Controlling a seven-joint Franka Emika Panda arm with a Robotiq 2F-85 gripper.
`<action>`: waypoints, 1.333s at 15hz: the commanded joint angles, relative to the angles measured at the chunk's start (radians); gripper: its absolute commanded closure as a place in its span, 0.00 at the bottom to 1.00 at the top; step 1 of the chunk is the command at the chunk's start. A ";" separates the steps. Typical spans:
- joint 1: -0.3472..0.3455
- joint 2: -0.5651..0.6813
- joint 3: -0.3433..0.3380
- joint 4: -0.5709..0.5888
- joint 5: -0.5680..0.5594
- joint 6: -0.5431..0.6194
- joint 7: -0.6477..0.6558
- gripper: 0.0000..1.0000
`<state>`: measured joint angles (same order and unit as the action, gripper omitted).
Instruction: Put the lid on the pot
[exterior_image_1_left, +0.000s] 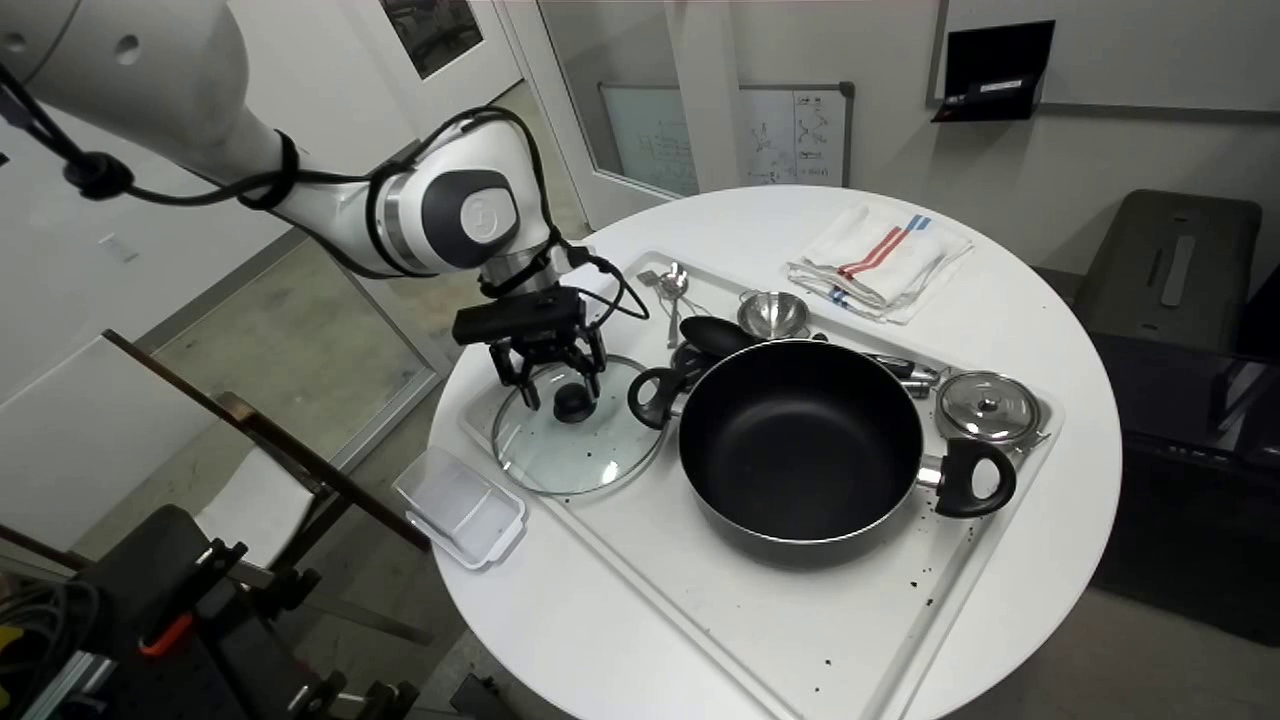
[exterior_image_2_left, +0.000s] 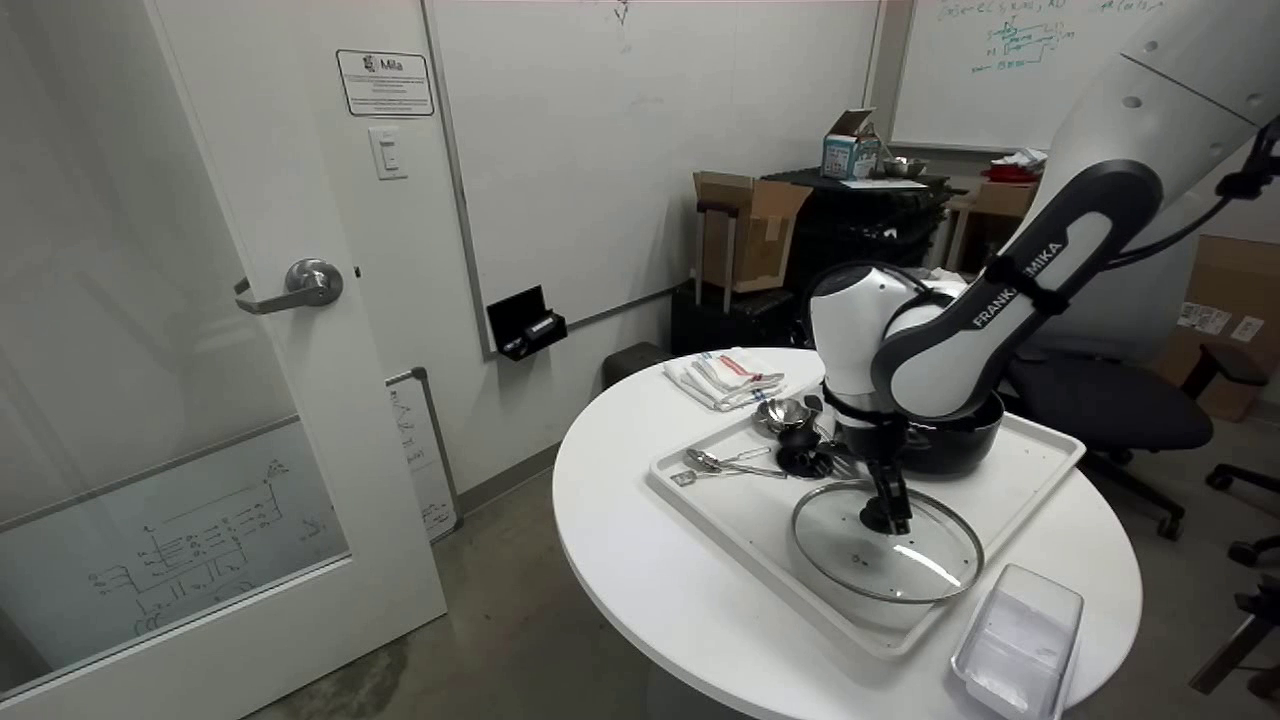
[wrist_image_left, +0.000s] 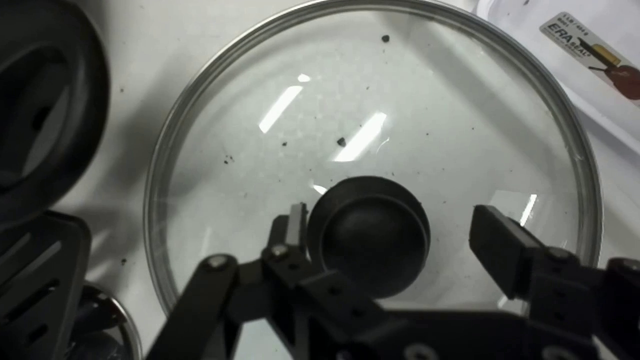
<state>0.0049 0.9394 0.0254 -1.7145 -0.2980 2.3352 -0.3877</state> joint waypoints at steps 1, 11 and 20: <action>-0.007 0.019 0.010 0.039 0.000 -0.030 -0.027 0.47; -0.010 -0.006 0.009 0.019 -0.003 -0.022 -0.028 0.75; -0.043 -0.120 0.042 -0.098 0.009 0.001 -0.082 0.75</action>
<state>-0.0115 0.9092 0.0398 -1.7300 -0.2974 2.3332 -0.4268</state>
